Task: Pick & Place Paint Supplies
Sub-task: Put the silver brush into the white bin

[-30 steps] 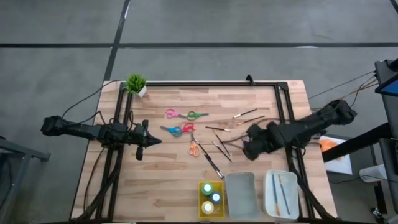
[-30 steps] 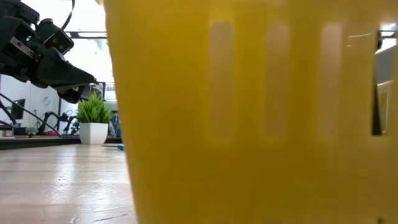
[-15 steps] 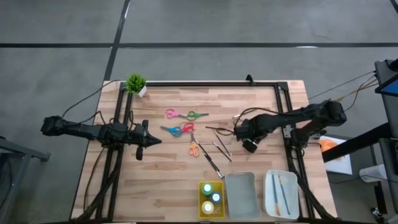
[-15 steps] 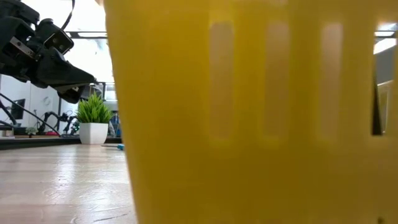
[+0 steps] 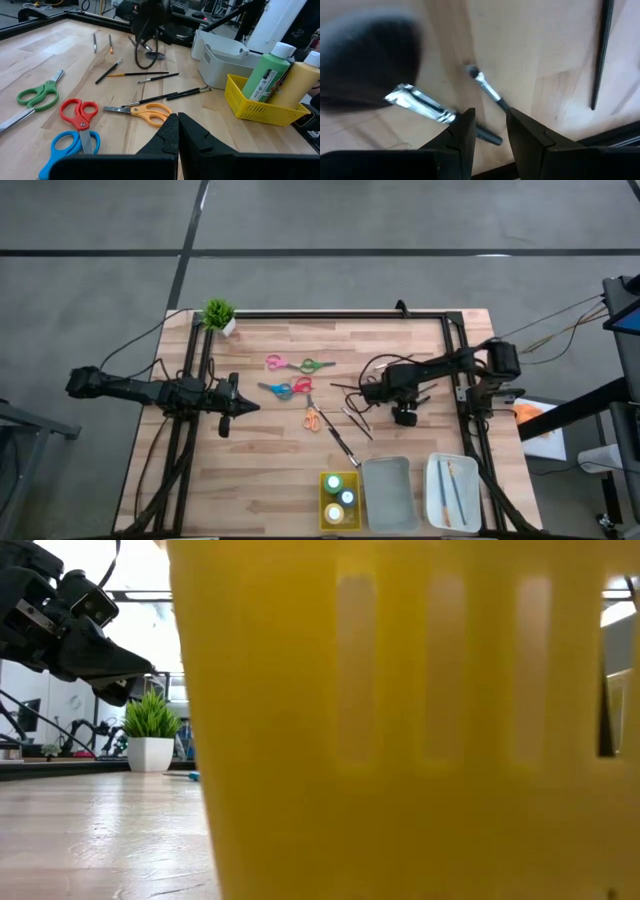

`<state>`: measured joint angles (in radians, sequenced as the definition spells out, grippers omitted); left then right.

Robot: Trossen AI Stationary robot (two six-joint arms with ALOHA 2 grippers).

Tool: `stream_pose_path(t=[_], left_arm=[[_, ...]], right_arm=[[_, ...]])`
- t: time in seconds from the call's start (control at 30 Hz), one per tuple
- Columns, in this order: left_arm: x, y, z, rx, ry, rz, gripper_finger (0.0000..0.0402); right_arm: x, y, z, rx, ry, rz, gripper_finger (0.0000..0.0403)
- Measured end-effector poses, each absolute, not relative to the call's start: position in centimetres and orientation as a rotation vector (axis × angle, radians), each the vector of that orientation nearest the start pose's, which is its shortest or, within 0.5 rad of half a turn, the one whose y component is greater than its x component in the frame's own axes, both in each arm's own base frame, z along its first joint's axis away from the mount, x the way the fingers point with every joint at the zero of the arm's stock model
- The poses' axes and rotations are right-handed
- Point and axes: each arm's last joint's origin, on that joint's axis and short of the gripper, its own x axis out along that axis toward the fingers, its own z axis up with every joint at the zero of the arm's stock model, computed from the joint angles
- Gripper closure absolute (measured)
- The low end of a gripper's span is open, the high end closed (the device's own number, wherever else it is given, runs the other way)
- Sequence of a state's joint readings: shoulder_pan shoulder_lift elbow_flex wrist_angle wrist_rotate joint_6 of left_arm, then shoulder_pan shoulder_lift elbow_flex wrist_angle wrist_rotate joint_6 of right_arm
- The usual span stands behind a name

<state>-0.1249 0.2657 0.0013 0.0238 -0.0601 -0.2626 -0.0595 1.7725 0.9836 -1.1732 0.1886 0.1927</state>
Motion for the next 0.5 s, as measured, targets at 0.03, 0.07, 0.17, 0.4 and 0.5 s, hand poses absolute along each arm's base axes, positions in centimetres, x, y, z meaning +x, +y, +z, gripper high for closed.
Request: stream_pose_path(t=[0.03, 0.07, 0.17, 0.4, 0.5], left_arm=[[11.1, -1.2, 14.4, -0.239, 0.246, -0.033, 0.0401], [11.1, -1.2, 14.4, -0.239, 0.246, -0.033, 0.0401], [11.1, -1.2, 14.4, -0.239, 0.246, -0.033, 0.0401], [11.1, -1.2, 14.4, -0.239, 0.246, -0.033, 0.0401], [11.1, -1.2, 14.4, -0.239, 0.246, -0.032, 0.0401]], right_arm=[[25.1, -2.3, 14.0, 0.002, 1.944, -0.346, 0.0297], [25.2, -2.6, 13.9, 0.007, 1.951, -0.341, 0.0297], [25.2, -3.2, 13.6, 0.007, 1.961, -0.316, 0.0297], [25.3, -4.1, 13.5, 0.026, 1.954, -0.284, 0.0297], [25.3, -4.2, 13.4, 0.029, 1.942, -0.277, 0.0297]])
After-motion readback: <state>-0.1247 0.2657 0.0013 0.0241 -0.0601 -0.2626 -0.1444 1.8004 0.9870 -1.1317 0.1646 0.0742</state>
